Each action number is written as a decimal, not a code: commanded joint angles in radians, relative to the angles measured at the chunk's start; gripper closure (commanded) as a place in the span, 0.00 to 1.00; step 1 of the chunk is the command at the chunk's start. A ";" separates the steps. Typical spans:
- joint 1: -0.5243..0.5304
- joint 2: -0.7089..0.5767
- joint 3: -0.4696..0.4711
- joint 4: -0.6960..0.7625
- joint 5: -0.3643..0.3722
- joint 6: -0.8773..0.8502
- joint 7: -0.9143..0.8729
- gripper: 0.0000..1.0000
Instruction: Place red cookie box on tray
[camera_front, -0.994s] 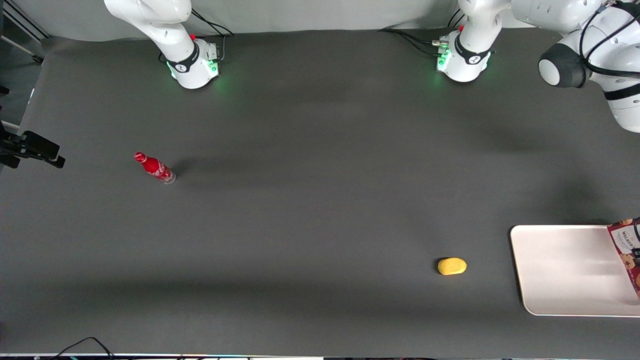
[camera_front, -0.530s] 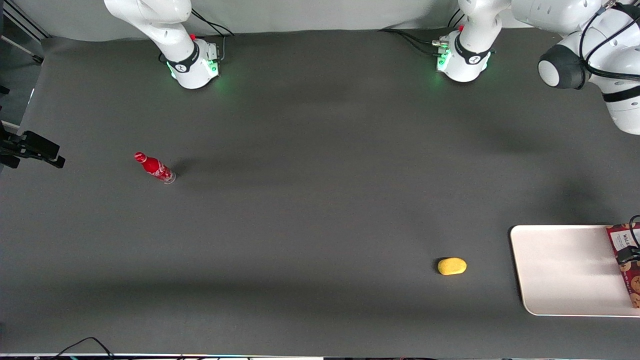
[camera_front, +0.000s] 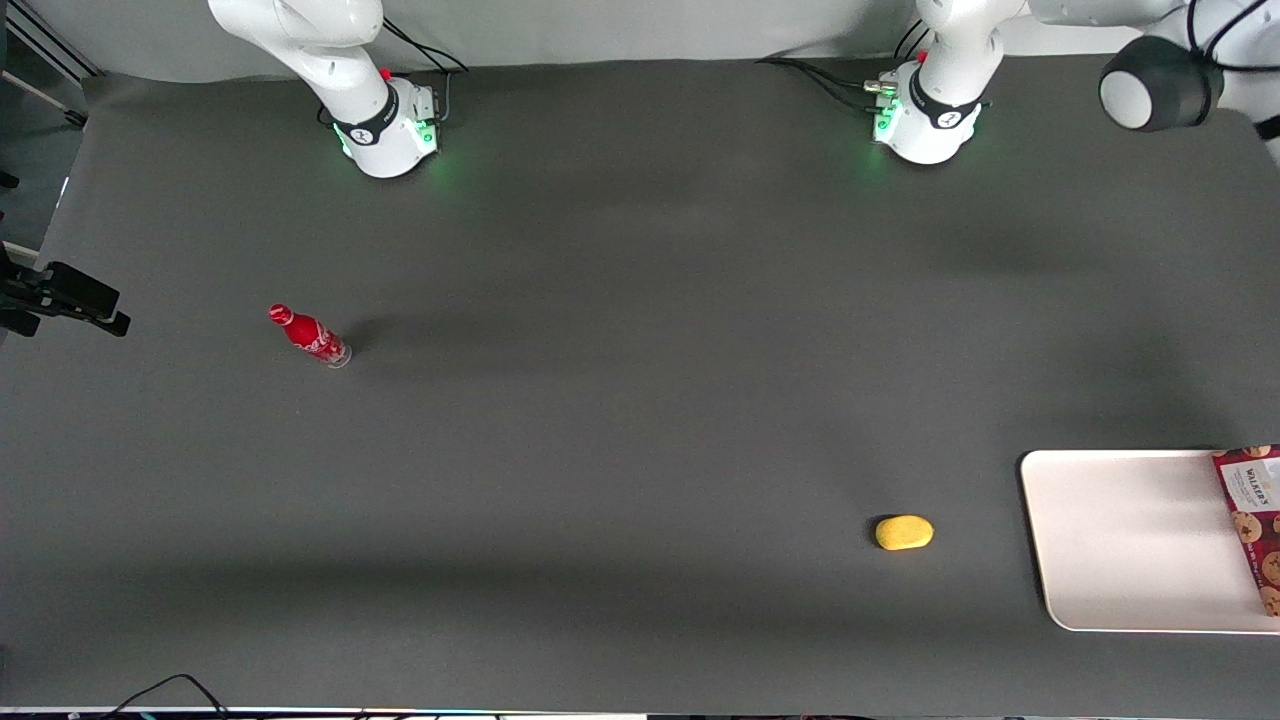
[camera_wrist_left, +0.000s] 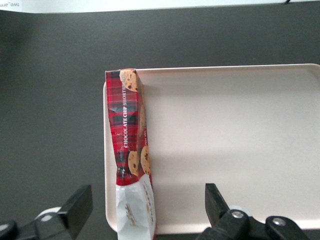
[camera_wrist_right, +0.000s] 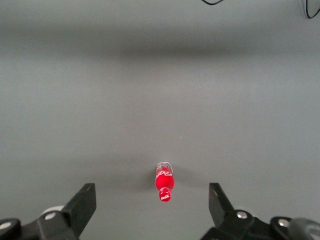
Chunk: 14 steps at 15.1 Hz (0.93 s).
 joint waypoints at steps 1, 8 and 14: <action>-0.088 -0.225 0.027 -0.166 0.042 -0.161 -0.107 0.00; -0.292 -0.680 -0.039 -0.502 0.240 -0.392 -0.372 0.00; -0.235 -0.954 -0.310 -0.714 0.373 -0.404 -0.540 0.00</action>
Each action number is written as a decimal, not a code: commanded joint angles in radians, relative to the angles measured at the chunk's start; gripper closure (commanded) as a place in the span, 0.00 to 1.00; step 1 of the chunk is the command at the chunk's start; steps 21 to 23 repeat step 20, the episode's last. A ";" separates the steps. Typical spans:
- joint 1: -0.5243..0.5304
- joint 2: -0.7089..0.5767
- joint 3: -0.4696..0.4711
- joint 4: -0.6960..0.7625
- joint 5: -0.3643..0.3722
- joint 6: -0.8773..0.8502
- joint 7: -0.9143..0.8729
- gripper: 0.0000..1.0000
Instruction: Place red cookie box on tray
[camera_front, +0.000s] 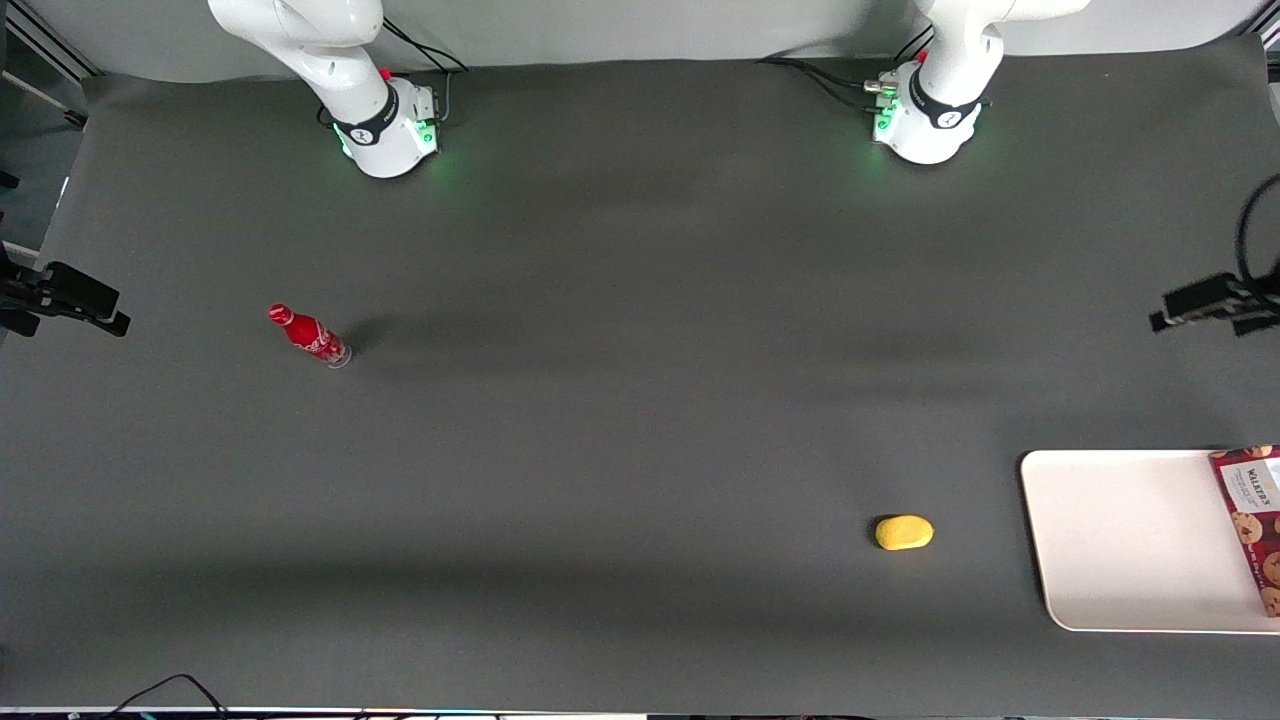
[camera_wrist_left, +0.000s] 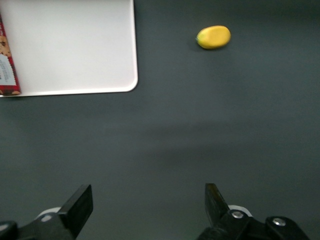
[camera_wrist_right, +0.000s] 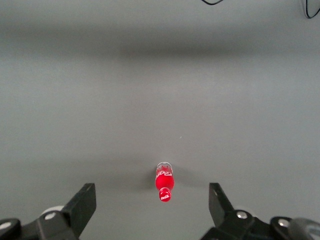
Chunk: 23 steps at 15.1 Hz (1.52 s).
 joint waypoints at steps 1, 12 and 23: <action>0.043 -0.171 -0.131 -0.167 0.062 0.039 -0.058 0.00; 0.075 -0.188 -0.209 -0.189 0.113 0.068 -0.161 0.00; 0.072 -0.161 -0.209 -0.140 0.113 0.073 -0.158 0.00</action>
